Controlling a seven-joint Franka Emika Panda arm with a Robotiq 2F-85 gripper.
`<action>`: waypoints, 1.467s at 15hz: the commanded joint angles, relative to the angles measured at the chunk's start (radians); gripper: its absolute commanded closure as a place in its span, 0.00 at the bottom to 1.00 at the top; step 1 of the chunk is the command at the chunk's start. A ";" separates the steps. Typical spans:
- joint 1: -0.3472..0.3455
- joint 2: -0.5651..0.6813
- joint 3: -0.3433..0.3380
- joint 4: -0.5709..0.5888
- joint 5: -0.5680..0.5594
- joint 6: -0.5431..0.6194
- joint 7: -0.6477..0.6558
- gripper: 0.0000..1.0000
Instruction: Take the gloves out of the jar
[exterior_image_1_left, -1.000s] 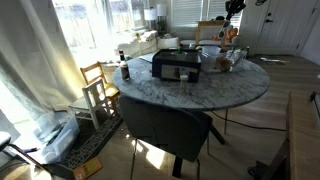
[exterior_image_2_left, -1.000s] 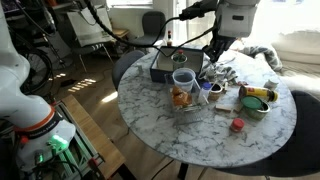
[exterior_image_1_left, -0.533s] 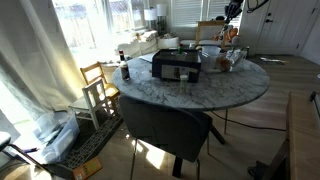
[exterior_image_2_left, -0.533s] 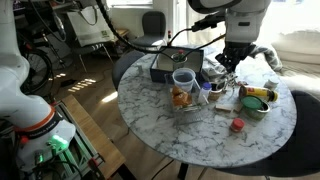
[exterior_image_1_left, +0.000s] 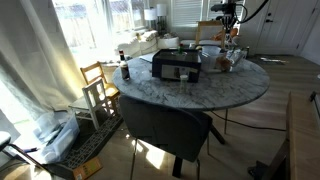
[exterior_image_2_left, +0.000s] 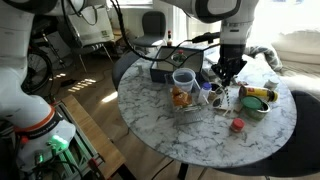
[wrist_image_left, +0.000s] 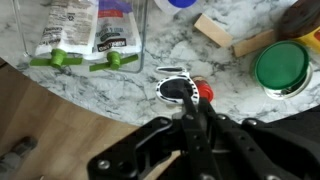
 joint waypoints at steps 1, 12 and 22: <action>0.029 0.136 -0.033 0.142 -0.104 -0.119 0.129 0.98; -0.049 0.398 -0.030 0.406 -0.168 -0.299 0.285 0.98; -0.096 0.482 0.047 0.577 -0.104 -0.368 0.280 0.45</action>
